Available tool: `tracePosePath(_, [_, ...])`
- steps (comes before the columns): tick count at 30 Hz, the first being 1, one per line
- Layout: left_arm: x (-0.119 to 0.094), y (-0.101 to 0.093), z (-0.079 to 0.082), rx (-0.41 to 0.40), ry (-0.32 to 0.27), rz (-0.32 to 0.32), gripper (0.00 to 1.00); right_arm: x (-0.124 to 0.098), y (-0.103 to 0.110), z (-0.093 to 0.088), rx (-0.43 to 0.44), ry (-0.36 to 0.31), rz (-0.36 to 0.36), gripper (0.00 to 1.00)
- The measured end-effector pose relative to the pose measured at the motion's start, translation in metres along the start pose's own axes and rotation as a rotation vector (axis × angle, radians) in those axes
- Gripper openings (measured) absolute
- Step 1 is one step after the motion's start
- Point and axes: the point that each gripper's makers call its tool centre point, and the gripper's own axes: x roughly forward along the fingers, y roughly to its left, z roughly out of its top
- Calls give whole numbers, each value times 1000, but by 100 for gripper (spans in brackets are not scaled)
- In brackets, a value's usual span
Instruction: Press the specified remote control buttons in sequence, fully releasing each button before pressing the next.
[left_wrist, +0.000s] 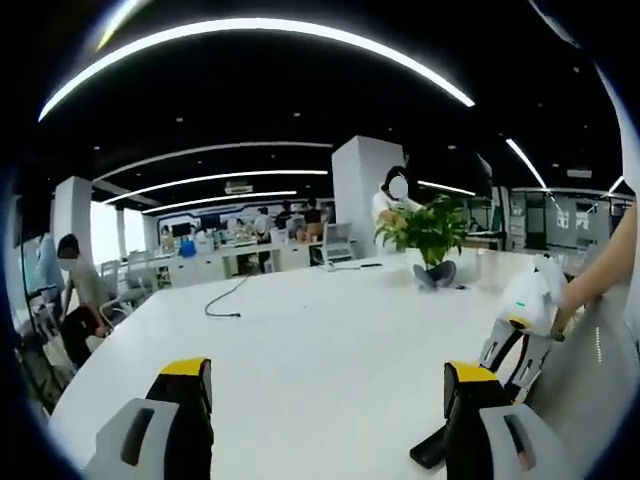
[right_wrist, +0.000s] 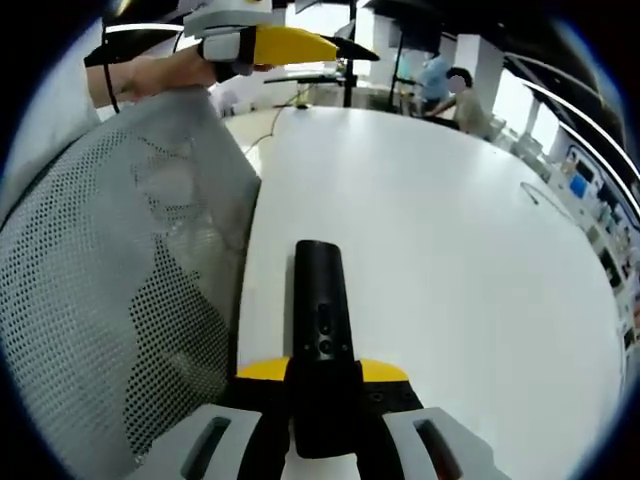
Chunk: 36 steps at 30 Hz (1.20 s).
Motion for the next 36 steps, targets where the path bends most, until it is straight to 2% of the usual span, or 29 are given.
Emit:
tracePosePath(7, [-4,9,2,-67,-24,24,100,5,-11,7,-9,1,15,20])
tracePosePath(13, [-5,11,1,-95,-22,28,100,6,-25,9,-15,2,18,20])
tracePosePath(28, [-4,8,-1,-68,1,20,100,14,-69,14,-18,4,27,20])
tracePosePath(36, [-4,10,-1,-85,-6,20,100,14,-94,14,-20,10,38,20])
